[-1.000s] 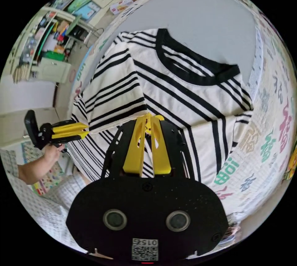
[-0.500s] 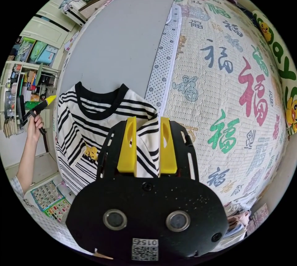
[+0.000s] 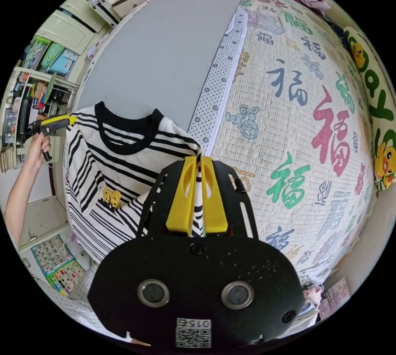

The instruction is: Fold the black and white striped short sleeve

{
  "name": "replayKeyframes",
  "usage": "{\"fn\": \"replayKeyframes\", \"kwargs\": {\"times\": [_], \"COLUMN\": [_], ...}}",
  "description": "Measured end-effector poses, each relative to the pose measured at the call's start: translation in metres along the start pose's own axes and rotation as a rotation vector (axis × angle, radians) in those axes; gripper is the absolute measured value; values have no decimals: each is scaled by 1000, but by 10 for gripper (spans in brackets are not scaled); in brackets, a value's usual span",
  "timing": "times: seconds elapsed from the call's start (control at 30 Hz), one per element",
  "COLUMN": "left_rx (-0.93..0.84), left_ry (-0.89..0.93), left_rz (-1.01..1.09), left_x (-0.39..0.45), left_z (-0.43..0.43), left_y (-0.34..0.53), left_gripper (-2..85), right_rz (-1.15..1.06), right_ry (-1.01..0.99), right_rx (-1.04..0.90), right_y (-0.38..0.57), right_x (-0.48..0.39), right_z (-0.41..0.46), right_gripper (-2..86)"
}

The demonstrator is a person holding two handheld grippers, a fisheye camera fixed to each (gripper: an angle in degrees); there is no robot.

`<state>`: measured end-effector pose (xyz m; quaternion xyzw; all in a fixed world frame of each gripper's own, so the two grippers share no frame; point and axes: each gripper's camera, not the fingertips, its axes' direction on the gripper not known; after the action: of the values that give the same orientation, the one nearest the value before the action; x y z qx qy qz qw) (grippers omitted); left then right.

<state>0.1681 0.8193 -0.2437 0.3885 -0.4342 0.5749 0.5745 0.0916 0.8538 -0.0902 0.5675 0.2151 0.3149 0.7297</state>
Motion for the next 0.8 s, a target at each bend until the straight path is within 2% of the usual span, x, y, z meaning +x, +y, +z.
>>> {"fn": "replayKeyframes", "kwargs": {"times": [0.17,0.37,0.47,0.6,0.67,0.8], "left_rx": [127,266,281,198,137,1], "left_ry": [10,22,52,17,37,96], "left_rz": [-48,26,130,209,190,15], "left_x": [0,18,34,55,59,54], "left_z": [-36,-65,-66,-46,-29,22], "left_y": [-6,-2,41,143,192,300], "left_gripper": [-4,-4,-4,-3,-3,-2], "right_rz": [35,-9,-104,-299,-313,-304], "right_ry": [-32,-7,-76,-137,-168,-211], "right_rx": [100,211,253,243,193,-16], "right_y": [-1,0,37,142,192,293], "right_x": [15,20,19,3,-3,-23], "right_z": [-33,-74,-91,-94,-82,-24], "right_gripper": [4,3,4,4,5,7]}}
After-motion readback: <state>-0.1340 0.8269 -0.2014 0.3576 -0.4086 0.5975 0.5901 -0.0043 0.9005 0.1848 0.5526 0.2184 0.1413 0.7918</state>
